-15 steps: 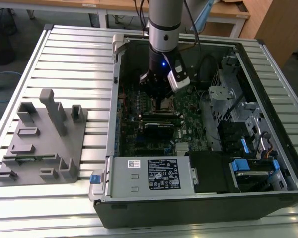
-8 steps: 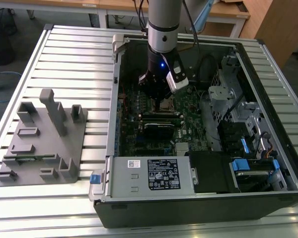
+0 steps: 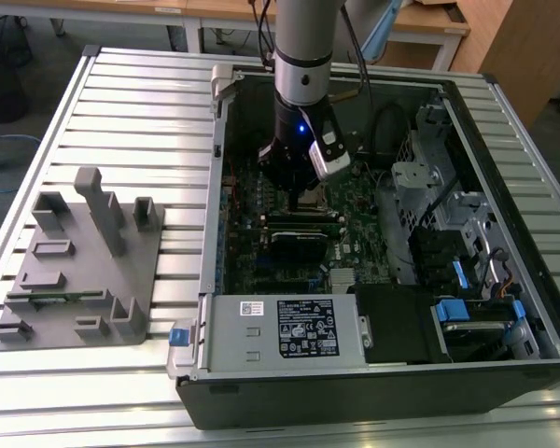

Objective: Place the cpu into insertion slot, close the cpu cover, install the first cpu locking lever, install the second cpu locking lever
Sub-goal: 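Install the second cpu locking lever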

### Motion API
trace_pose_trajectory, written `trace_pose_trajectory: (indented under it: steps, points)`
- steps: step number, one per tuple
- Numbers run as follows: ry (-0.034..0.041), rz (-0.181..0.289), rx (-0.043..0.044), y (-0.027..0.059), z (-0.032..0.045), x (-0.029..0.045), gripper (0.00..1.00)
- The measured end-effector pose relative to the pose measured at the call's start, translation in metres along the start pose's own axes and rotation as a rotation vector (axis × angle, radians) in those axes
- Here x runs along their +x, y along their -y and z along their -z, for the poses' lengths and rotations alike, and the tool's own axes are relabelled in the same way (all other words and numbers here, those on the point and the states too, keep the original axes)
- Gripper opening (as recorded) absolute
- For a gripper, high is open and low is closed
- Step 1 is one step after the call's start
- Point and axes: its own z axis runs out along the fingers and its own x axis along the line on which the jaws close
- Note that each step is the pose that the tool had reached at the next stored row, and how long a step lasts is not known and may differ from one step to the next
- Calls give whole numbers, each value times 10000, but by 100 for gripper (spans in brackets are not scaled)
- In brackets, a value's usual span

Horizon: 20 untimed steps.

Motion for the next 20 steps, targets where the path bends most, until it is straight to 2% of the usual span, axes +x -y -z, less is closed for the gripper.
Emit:
trace_pose_trajectory:
  steps: [20]
  points:
    - [1, -1, -2, -4, -47, 10, 11]
